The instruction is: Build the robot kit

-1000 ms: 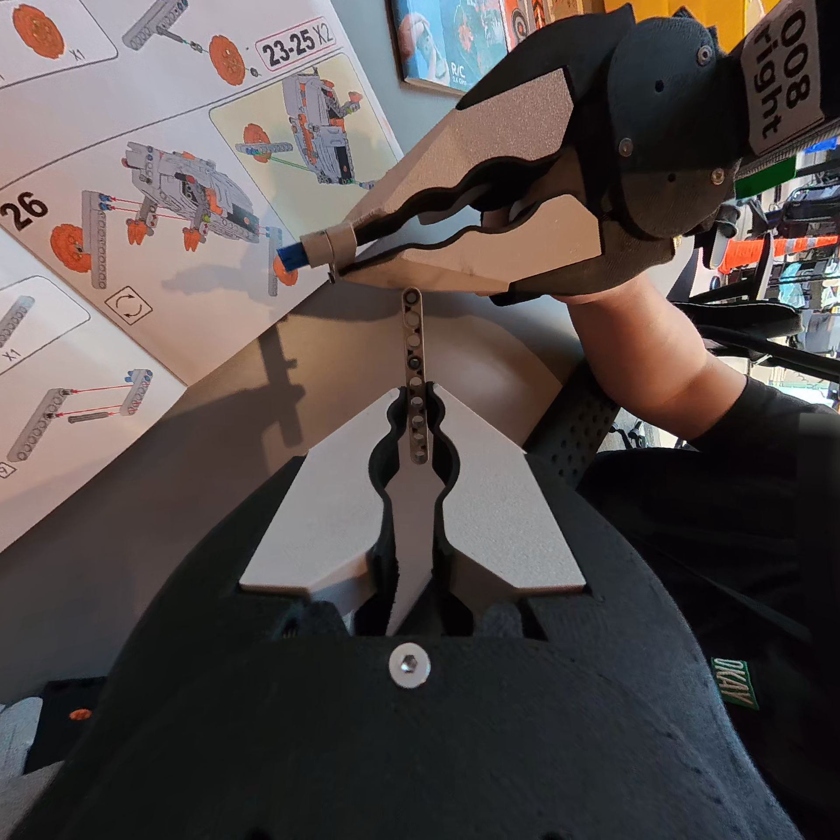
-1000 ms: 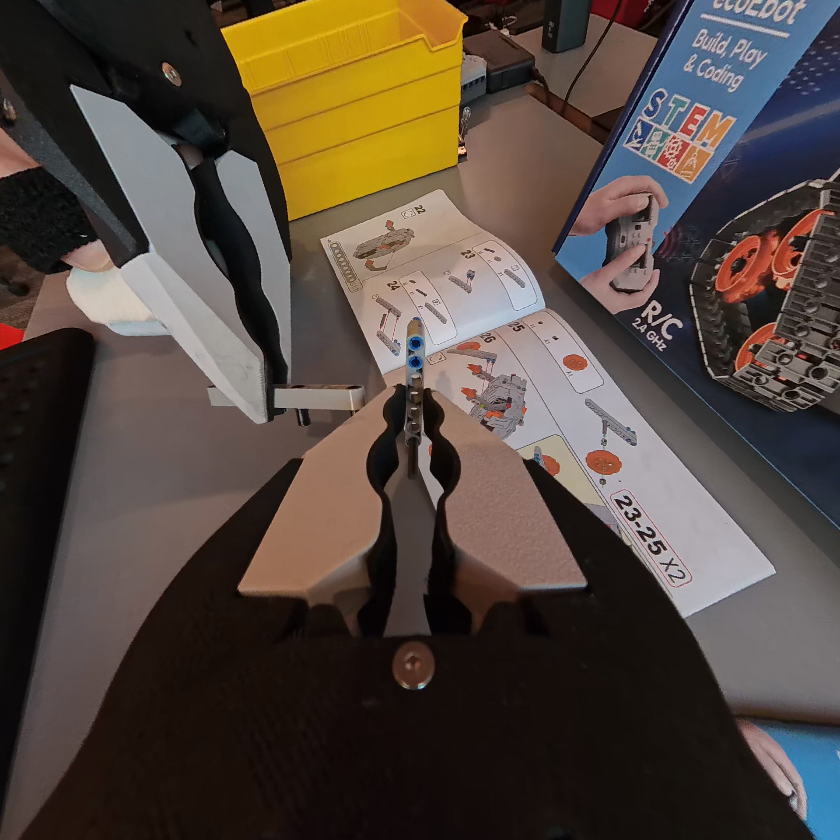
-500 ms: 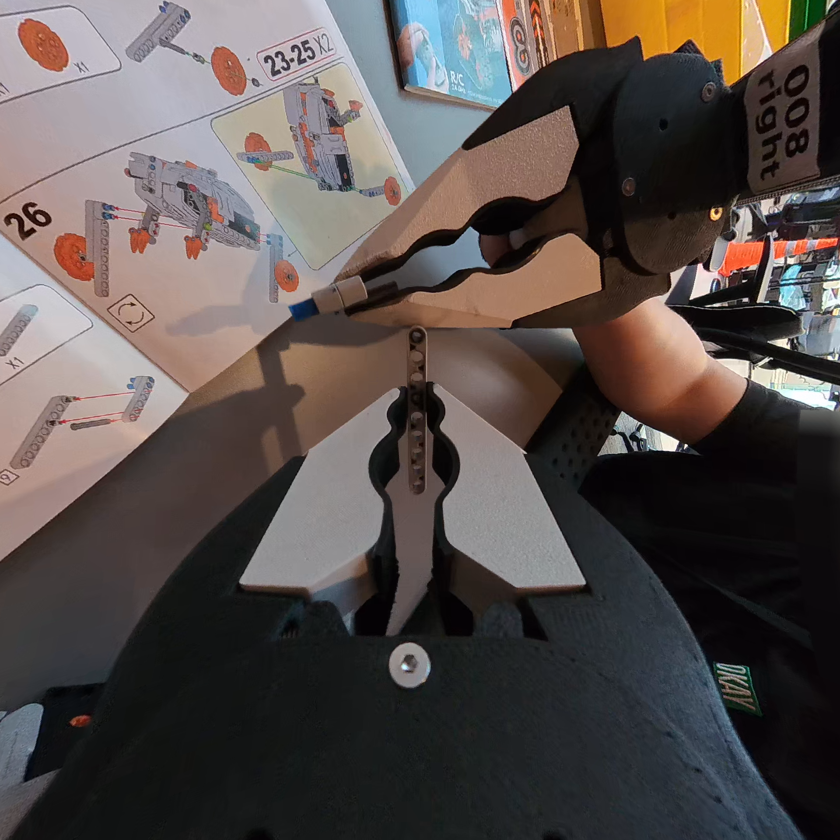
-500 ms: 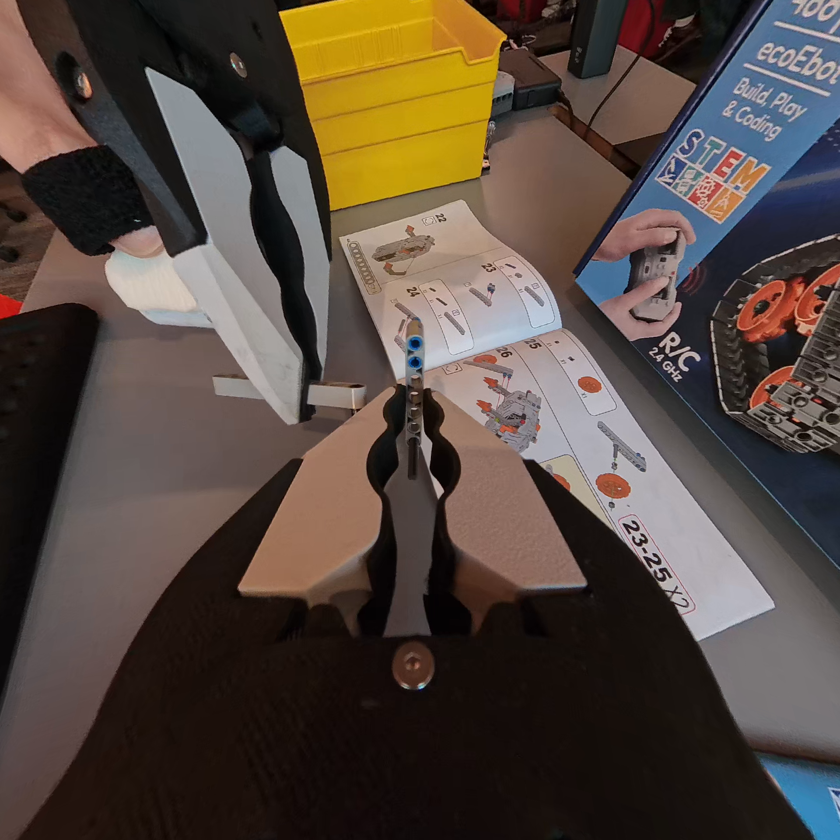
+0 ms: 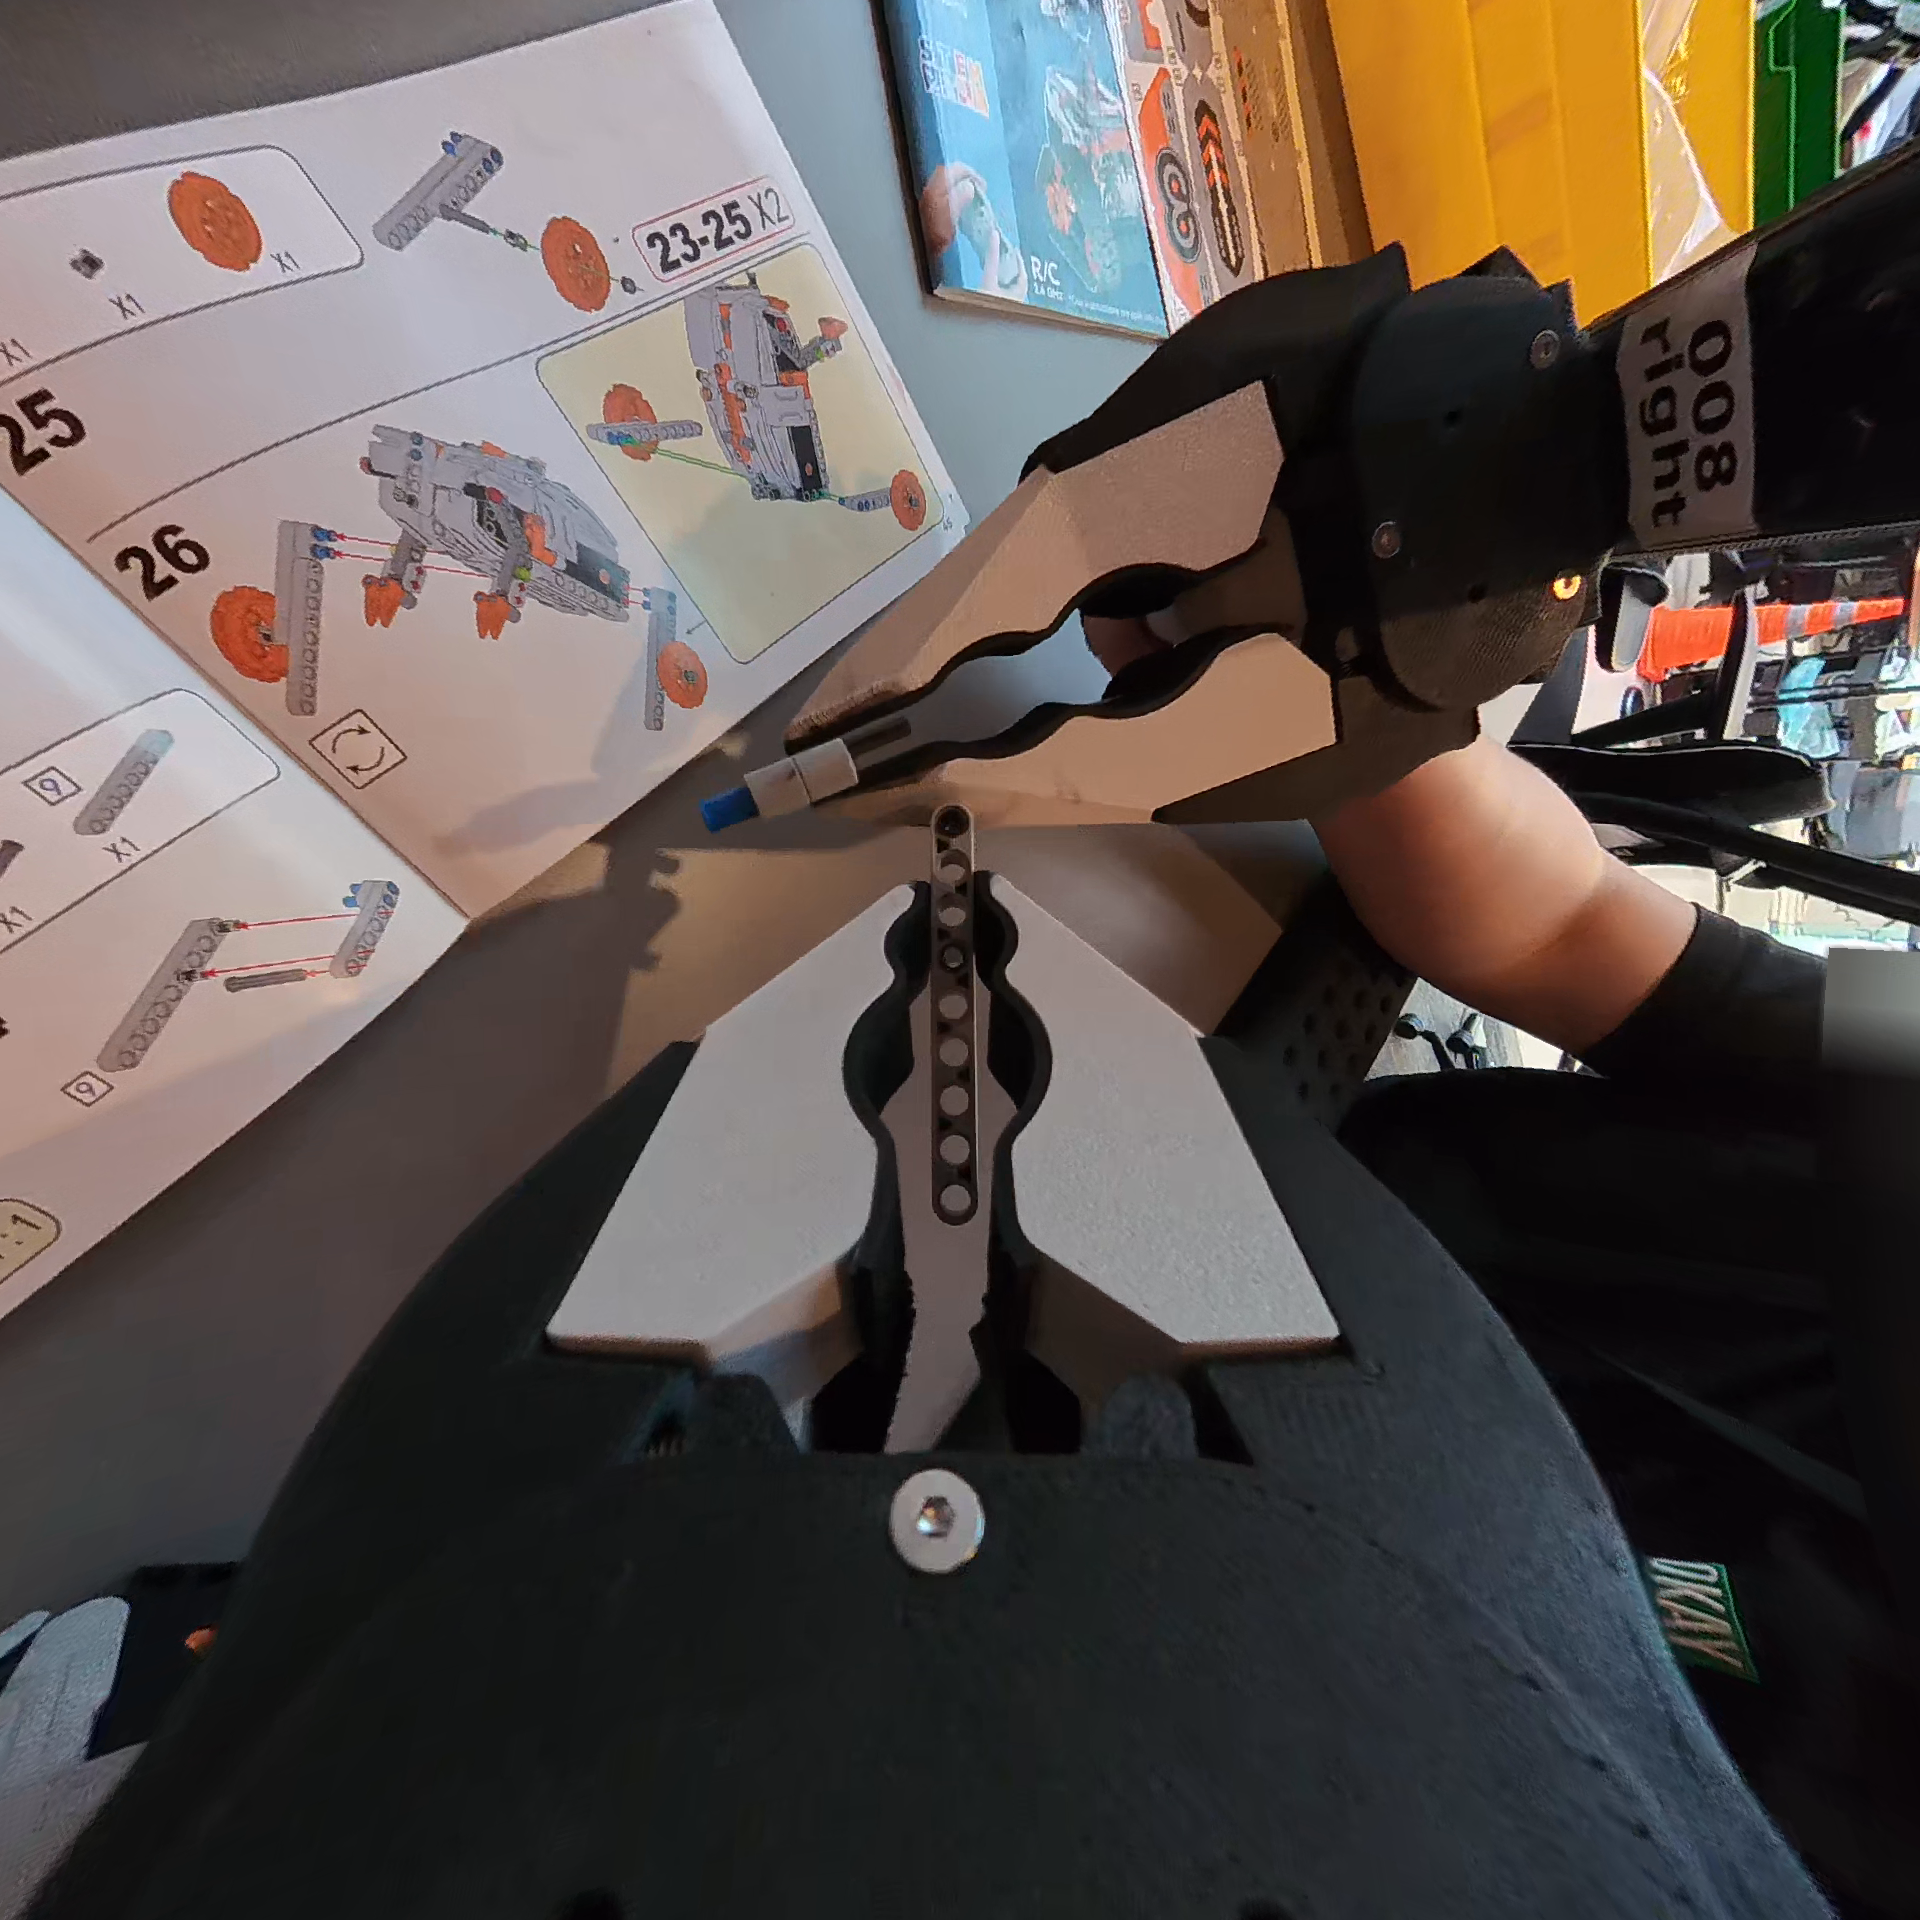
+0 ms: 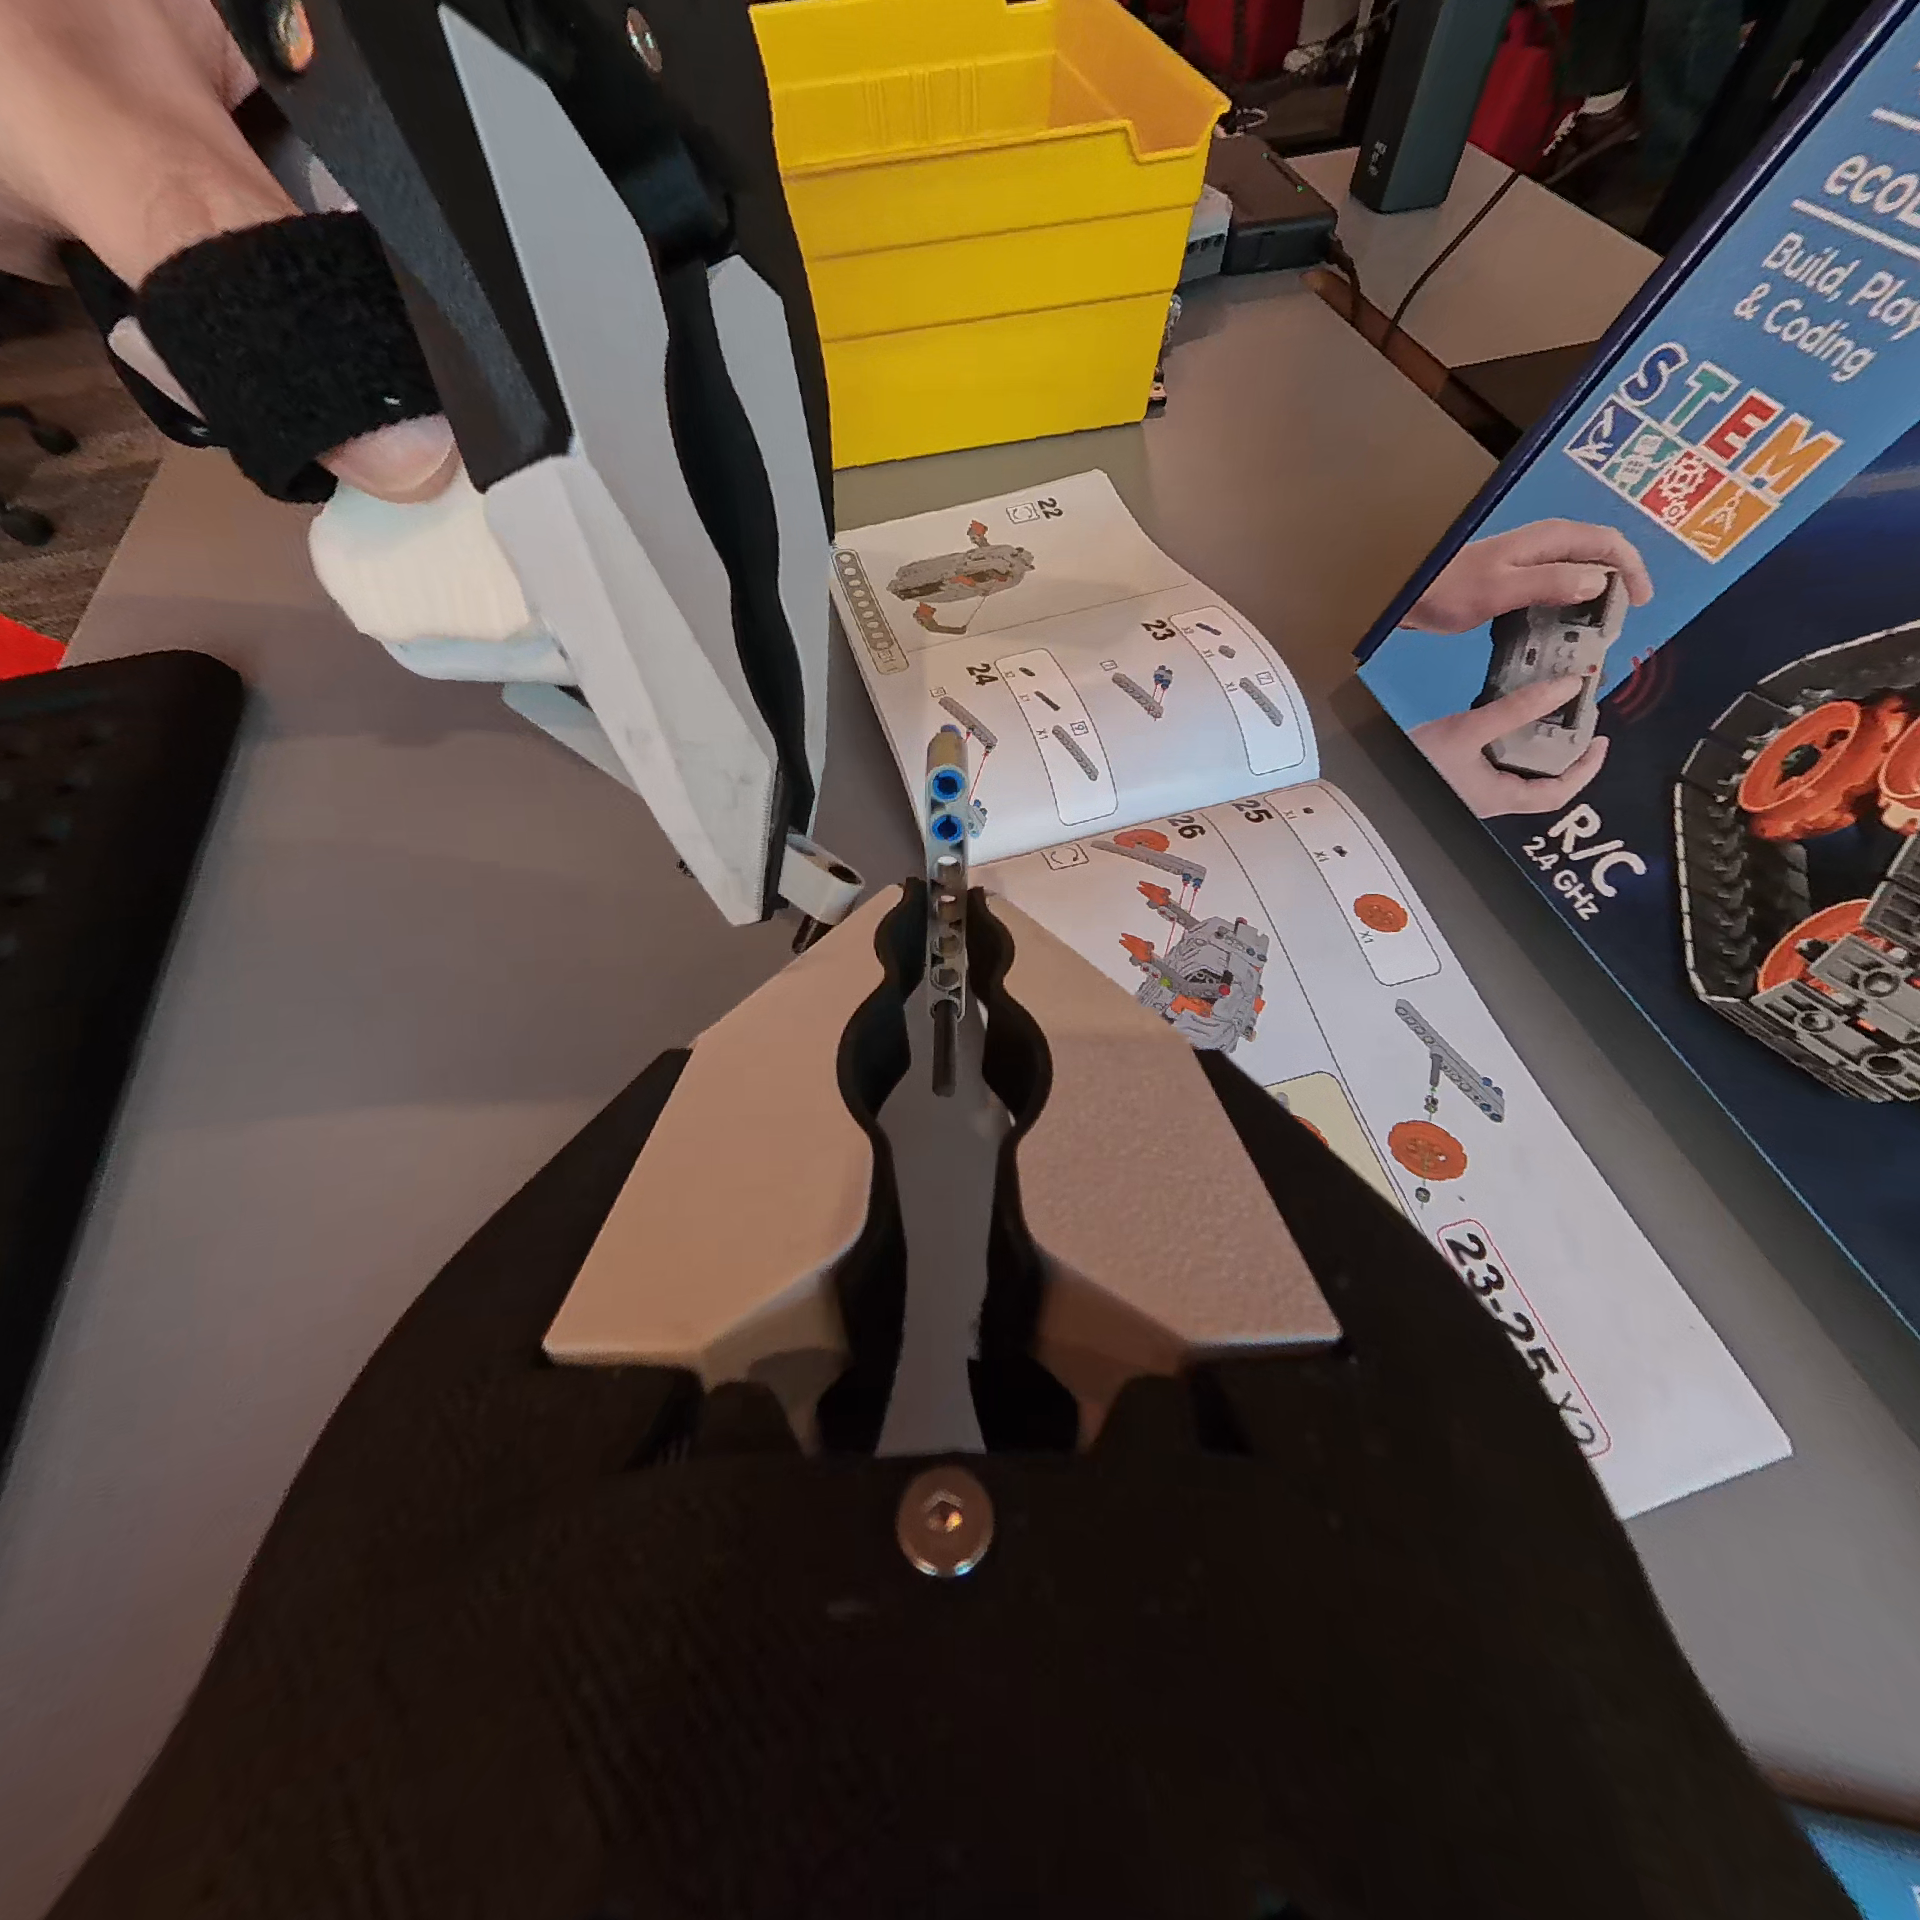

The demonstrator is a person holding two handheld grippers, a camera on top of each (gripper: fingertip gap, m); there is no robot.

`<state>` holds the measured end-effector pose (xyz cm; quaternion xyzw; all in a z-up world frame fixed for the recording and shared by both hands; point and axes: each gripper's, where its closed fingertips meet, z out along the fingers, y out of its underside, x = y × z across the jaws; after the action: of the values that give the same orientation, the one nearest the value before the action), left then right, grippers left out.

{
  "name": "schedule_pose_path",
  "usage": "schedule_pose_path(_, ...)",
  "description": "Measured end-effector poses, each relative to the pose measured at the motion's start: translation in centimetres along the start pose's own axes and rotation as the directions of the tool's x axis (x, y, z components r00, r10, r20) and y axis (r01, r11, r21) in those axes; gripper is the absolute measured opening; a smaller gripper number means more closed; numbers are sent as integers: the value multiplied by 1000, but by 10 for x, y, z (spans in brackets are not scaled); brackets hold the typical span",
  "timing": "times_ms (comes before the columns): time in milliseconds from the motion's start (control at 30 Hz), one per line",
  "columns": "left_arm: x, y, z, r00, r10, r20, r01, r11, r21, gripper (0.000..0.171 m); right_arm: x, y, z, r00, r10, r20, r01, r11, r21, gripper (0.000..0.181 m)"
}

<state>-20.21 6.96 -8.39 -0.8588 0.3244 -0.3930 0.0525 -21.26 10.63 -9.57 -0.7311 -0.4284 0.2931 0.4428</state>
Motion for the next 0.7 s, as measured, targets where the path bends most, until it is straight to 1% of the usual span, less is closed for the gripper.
schedule_pose_path(133, -3, 1, -1, 1000, 11, 19, -12, 1000, 12, 6, 5, -4, -3, 1000, 14, -15, -14, 1000, 26, 5)
schedule_pose_path(267, -3, -9, -12, 1000, 8, 4, -8, 992, 127, 6, 9, -6, -7, 998, 65, -10, -64, 997, 50, 5)
schedule_pose_path(333, 0, -13, -19, 1000, 7, -6, -6, 983, 182, 6, 8, -8, -6, 992, 122, 15, -123, 990, 66, 5)
schedule_pose_path(400, 2, -18, -26, 1000, 26, 9, -28, 973, 227, 6, 4, -10, -4, 968, 238, 80, -245, 966, 79, 5)
schedule_pose_path(433, 2, -21, -31, 999, 40, 34, -48, 968, 248, 6, 0, -14, -4, 943, 307, 130, -320, 943, 96, 5)
schedule_pose_path(500, 4, -28, -42, 993, 75, 90, -97, 955, 280, 6, -7, -25, -4, 863, 441, 248, -480, 869, 124, 5)
schedule_pose_path(533, 5, -31, -46, 989, 90, 119, -120, 951, 284, 6, -11, -32, -5, 807, 503, 310, -561, 817, 134, 5)
schedule_pose_path(633, 7, -37, -52, 972, 116, 202, -168, 950, 264, 6, -15, -46, -7, 597, 654, 464, -777, 616, 131, 5)
schedule_pose_path(700, 10, -42, -52, 959, 134, 248, -197, 948, 250, 5, -16, -49, -7, 466, 709, 530, -865, 492, 102, 4)
